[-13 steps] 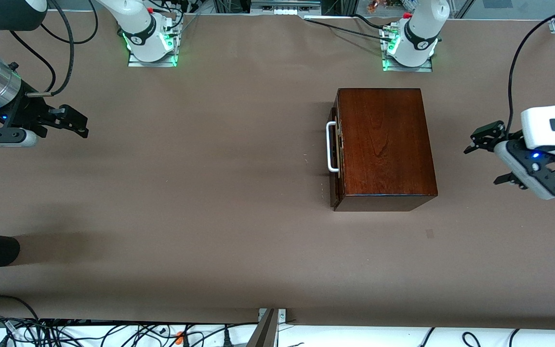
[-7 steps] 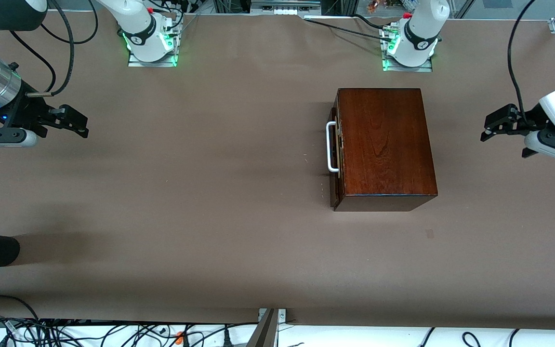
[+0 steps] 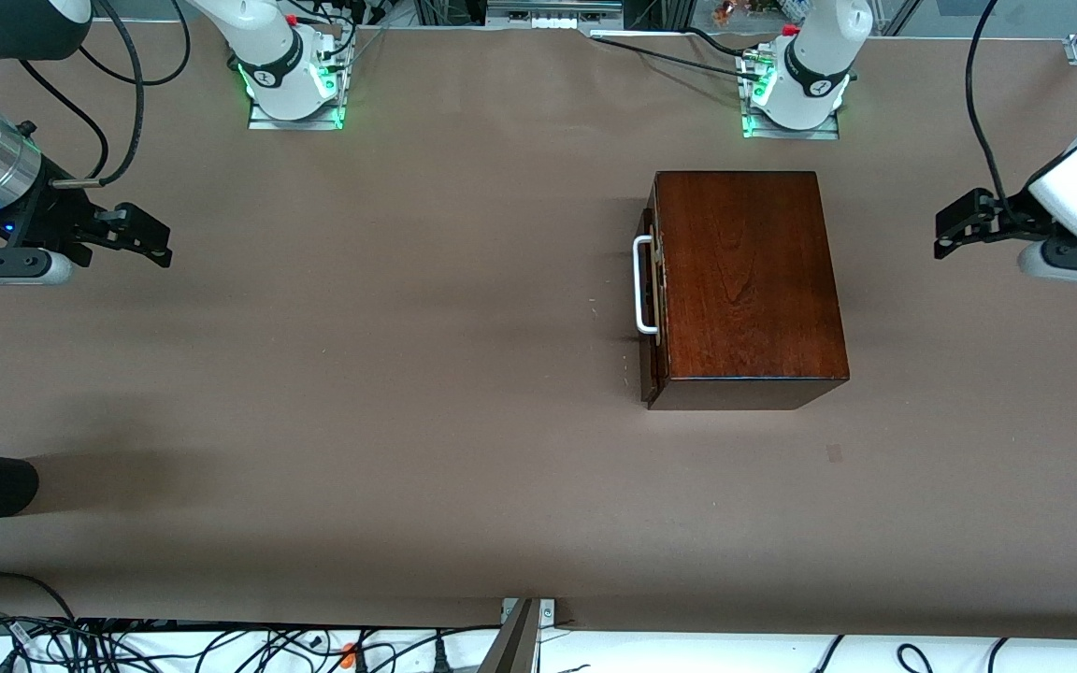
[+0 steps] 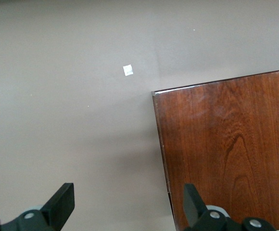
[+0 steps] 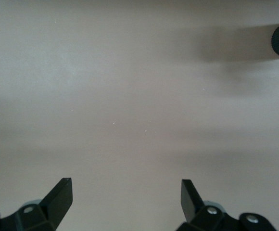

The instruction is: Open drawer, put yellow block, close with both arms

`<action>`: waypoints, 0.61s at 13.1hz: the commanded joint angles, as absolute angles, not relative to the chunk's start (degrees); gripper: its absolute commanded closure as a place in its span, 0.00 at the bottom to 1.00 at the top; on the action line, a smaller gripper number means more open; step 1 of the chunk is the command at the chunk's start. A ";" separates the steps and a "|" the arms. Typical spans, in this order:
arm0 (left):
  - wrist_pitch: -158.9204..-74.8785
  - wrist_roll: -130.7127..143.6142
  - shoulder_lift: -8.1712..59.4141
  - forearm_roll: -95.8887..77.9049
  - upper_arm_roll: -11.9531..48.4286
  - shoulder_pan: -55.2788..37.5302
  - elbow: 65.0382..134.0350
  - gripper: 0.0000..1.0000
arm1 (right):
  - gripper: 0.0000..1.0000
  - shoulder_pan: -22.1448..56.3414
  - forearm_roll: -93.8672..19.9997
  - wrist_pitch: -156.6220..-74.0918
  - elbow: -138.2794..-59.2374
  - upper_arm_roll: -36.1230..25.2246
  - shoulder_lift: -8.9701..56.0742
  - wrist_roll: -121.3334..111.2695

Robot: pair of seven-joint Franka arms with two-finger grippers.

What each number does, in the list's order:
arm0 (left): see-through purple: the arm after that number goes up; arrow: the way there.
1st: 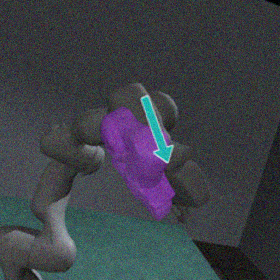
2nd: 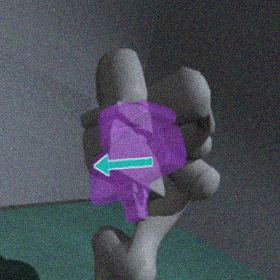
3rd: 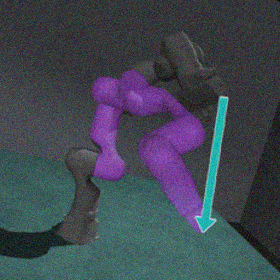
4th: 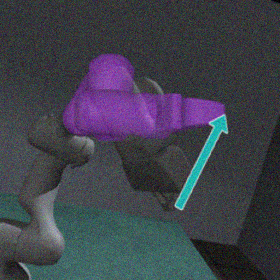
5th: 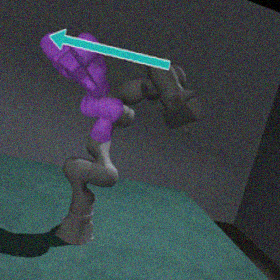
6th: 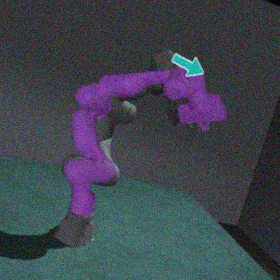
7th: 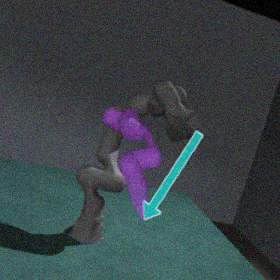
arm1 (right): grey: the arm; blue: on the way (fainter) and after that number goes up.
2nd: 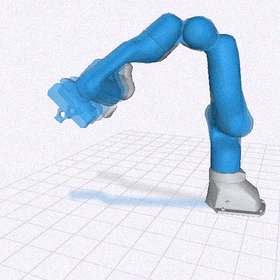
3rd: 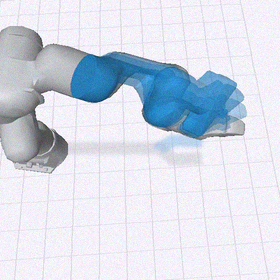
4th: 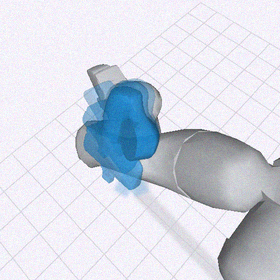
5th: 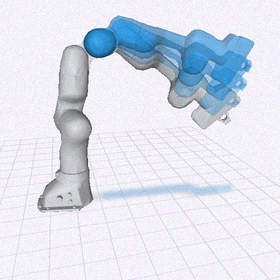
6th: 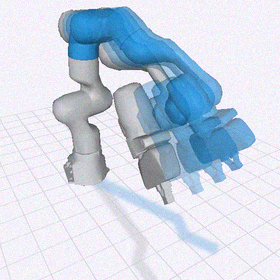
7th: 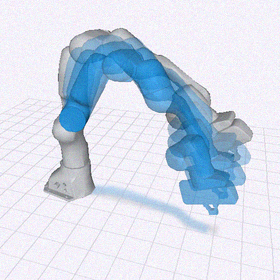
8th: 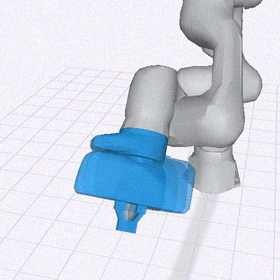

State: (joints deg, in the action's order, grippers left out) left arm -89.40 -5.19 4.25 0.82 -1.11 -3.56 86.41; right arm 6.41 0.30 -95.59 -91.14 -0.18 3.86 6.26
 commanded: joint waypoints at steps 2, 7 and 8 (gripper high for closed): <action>-92.64 -4.83 -0.96 1.67 0.00 -1.58 93.68 0.00 | 0.00 6.50 0.09 -94.57 -90.09 -0.18 3.96 6.77; -92.46 -4.83 -0.97 -1.93 0.00 -1.58 93.69 0.00 | 0.00 6.50 0.09 -94.75 -90.09 -0.18 4.04 6.33; -92.46 -4.92 -0.88 -2.02 0.00 -1.58 93.60 0.00 | 0.00 6.50 0.09 -94.75 -90.09 -0.26 4.04 6.24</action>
State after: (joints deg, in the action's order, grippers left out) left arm -91.36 -5.12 0.89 -0.82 -0.56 -2.22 91.72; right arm 6.41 0.30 -95.57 -91.13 -0.18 3.86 6.29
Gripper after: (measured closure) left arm 0.000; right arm 0.000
